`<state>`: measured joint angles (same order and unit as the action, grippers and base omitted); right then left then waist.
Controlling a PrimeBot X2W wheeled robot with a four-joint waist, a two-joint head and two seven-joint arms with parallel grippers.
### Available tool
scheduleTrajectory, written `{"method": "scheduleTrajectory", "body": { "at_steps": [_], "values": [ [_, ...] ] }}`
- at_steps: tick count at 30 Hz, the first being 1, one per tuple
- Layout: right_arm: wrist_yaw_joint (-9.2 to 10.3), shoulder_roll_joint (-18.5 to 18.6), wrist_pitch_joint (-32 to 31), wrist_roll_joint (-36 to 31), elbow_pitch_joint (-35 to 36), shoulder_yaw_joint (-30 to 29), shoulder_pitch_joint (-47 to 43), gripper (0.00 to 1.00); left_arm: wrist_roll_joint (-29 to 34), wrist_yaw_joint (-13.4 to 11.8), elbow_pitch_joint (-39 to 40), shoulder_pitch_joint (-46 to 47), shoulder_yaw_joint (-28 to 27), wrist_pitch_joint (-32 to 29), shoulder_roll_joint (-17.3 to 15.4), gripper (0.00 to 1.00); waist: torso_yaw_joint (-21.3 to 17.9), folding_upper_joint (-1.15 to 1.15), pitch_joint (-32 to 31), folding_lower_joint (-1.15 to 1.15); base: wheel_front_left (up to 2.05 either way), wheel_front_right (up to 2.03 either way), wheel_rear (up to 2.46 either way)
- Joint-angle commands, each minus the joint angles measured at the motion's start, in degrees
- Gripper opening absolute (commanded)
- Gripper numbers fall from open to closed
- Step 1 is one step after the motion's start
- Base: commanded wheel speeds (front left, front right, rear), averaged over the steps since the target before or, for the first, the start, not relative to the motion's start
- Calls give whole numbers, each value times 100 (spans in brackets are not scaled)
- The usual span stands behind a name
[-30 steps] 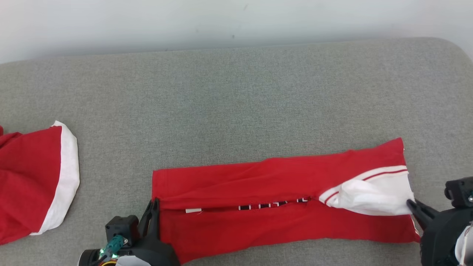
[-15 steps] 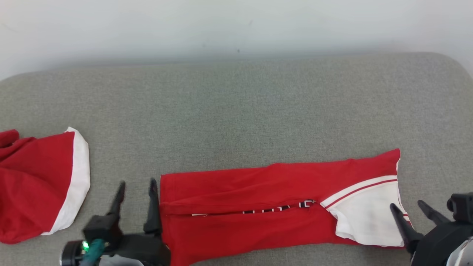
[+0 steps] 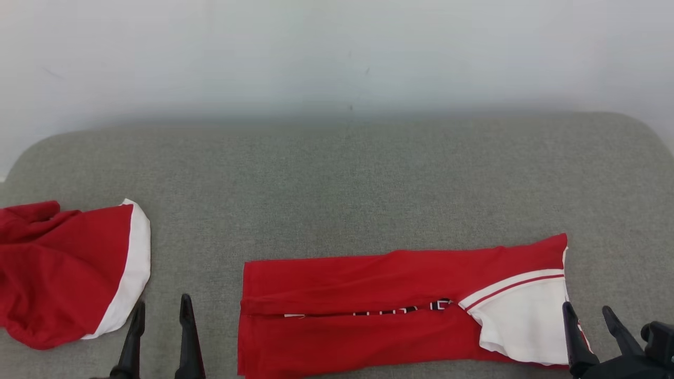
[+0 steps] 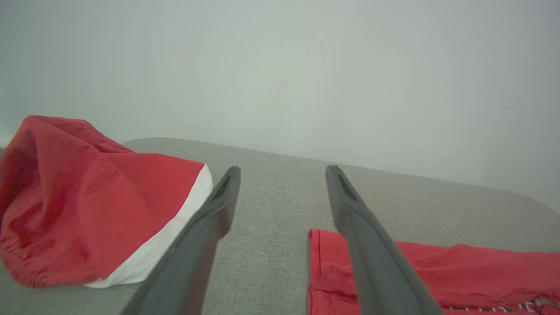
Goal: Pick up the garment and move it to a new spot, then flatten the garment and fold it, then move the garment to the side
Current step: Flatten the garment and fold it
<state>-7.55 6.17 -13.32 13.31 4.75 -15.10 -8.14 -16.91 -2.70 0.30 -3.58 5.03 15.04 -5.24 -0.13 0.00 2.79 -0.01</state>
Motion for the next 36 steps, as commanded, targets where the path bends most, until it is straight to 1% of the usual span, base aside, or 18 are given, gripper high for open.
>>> {"method": "scheduleTrajectory", "body": {
  "at_steps": [1,2,6,11,13,18,24,26,30,36],
  "values": [
    [14,-77,216,-143,-209,-97,96,100,229,143,-40,-200,-148,16,79,100,43,0,-100,1,0,0,0],
    [14,-77,216,-143,-209,-97,96,100,229,143,-40,-200,-148,16,79,100,43,0,-100,1,0,0,0],
    [14,-74,293,-354,-566,-176,302,100,498,342,-170,-405,-286,16,165,100,45,0,-133,1,0,0,0],
    [15,162,105,-405,-868,-251,636,100,691,502,-421,-500,-267,17,203,100,71,0,-116,1,0,0,0],
    [14,315,-156,-423,-1006,-236,763,100,742,531,-472,-451,-265,17,215,100,87,0,-85,1,0,0,0],
    [15,689,-1181,-277,-1213,-216,1093,100,856,604,-525,-315,-248,17,228,100,135,0,45,1,0,0,0],
    [14,978,-2354,-83,-1462,-196,1436,100,925,628,-504,-162,-228,17,232,100,215,0,308,1,0,0,0],
    [14,1037,-2543,-33,-1511,-216,1553,100,929,639,-493,-108,-212,16,234,100,250,0,401,1,0,0,0],
    [14,1153,-2681,-66,-1696,-164,1666,100,949,668,-532,-33,-205,17,235,100,310,0,528,1,0,0,0],
    [14,1106,-2938,25,-2086,-46,1767,100,942,657,-548,42,-193,17,237,100,357,0,653,1,0,0,0]
  ]
}}
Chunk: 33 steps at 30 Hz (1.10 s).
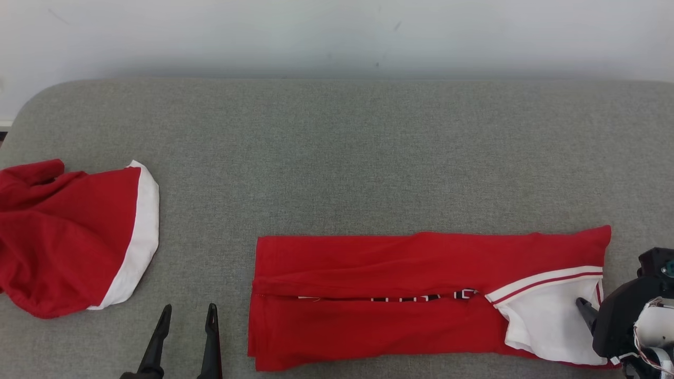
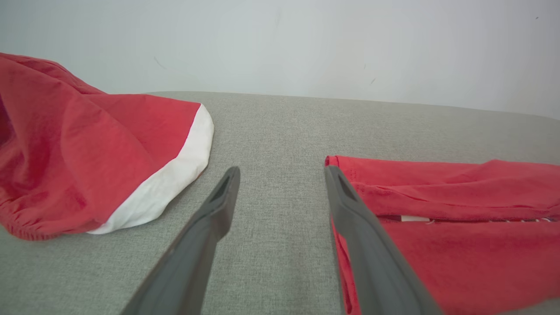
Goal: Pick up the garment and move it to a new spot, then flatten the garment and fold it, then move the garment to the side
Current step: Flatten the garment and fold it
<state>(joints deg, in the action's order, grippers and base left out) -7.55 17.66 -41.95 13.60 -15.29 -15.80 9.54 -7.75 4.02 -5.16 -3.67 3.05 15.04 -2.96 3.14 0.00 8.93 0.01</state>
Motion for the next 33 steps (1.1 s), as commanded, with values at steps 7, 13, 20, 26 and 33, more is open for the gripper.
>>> {"method": "scheduleTrajectory", "body": {
  "at_steps": [7,13,20,26,33],
  "values": [
    [-3,-185,-439,303,-305,425,3,100,-10,-48,-3,91,81,17,9,100,35,0,95,-1,0,0,0],
    [-4,-11,-283,357,-144,489,121,0,-9,-72,12,105,112,18,9,100,-6,0,83,-1,0,0,0],
    [15,16,433,-583,-132,-502,451,0,38,-70,79,32,126,18,9,100,-111,0,24,-1,0,0,0],
    [15,37,569,-1359,-7,-1464,424,0,67,-45,72,-74,116,18,9,100,-218,0,-61,-1,0,0,0],
    [15,-148,374,-1467,566,-1726,7,0,19,-40,22,-102,150,18,9,100,-290,0,-190,-1,0,0,0]
  ]
}}
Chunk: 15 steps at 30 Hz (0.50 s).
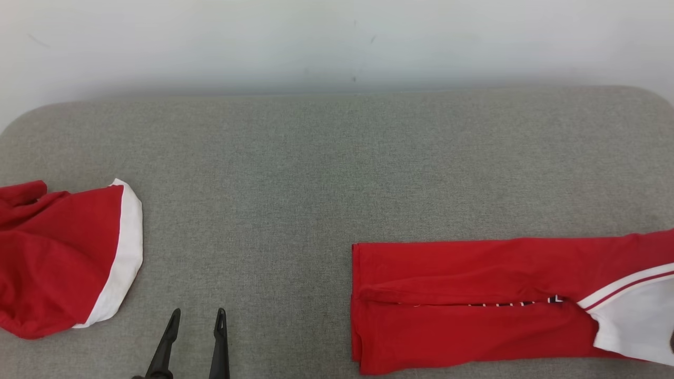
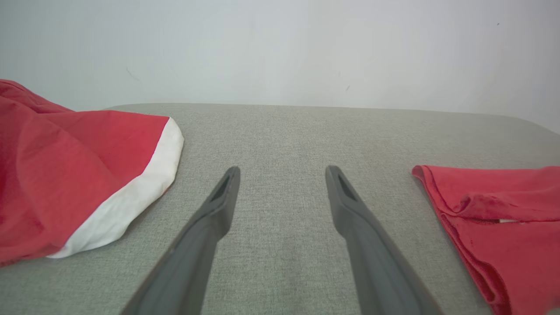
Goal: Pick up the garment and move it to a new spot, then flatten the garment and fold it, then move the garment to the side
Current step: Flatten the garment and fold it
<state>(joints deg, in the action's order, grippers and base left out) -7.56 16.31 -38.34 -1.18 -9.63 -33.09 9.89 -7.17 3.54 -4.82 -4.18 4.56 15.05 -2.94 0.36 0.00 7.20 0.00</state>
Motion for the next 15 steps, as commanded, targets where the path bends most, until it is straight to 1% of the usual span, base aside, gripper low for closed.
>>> {"method": "scheduleTrajectory", "body": {
  "at_steps": [1,2,3,8,11,15],
  "values": [
    [16,-51,-42,39,132,104,-116,0,-48,4,-19,-56,5,17,7,100,-18,0,-35,0,0,0,0],
    [16,-104,-124,93,280,252,-217,0,-61,1,-23,-62,10,17,6,100,-24,0,-48,0,0,0,0],
    [15,-235,-291,300,622,624,-391,0,-69,-7,-31,-63,14,17,7,100,-36,0,-72,0,0,0,0],
    [15,-377,-569,587,1497,1737,-680,0,-100,-14,-60,-65,17,17,7,100,-57,0,-107,0,0,0,0],
    [15,-392,-668,702,1747,2412,-645,0,-113,0,-77,-15,45,16,7,100,-31,0,-106,0,0,0,0],
    [15,-411,-735,852,1764,3239,-499,0,-135,1,-97,70,96,17,7,100,75,0,-98,0,0,0,0]
  ]
}}
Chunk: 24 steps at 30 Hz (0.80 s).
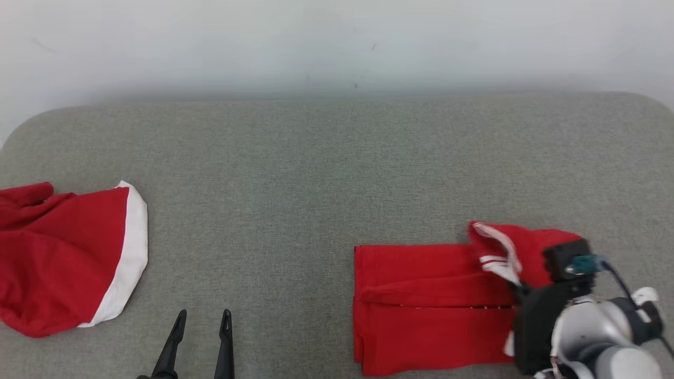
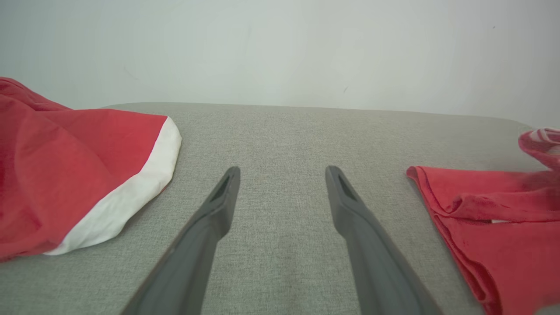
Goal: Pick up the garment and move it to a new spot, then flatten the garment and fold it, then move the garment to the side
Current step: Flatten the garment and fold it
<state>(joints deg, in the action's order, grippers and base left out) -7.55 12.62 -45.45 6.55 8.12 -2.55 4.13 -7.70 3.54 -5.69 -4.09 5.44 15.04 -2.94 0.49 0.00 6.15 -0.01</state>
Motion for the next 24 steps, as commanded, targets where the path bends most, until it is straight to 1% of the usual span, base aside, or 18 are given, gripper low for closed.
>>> {"method": "scheduleTrajectory", "body": {
  "at_steps": [1,4,5,11,15,19,24],
  "values": [
    [14,-32,-8,118,-64,358,125,0,-71,-1,-14,65,7,17,7,100,90,0,11,1,0,0,0],
    [14,-109,55,267,-237,807,268,0,-92,-17,-13,68,17,18,7,100,187,0,20,1,0,0,0],
    [14,-109,55,267,-237,807,268,0,-92,-17,-13,68,17,18,7,100,187,0,20,1,0,0,0],
    [14,-183,164,419,-601,1496,518,0,-128,-39,-26,87,46,17,7,100,332,0,45,1,0,0,0],
    [14,-204,203,476,-815,1700,622,0,-135,-49,-31,105,77,18,7,100,388,0,67,1,0,0,0],
    [14,-304,283,515,-1024,1853,759,0,-156,-71,-34,118,87,17,7,100,403,0,100,1,0,0,0],
    [14,-357,423,535,-1348,2203,969,0,-189,-73,-65,157,117,18,7,100,416,0,120,1,0,0,0]
  ]
}}
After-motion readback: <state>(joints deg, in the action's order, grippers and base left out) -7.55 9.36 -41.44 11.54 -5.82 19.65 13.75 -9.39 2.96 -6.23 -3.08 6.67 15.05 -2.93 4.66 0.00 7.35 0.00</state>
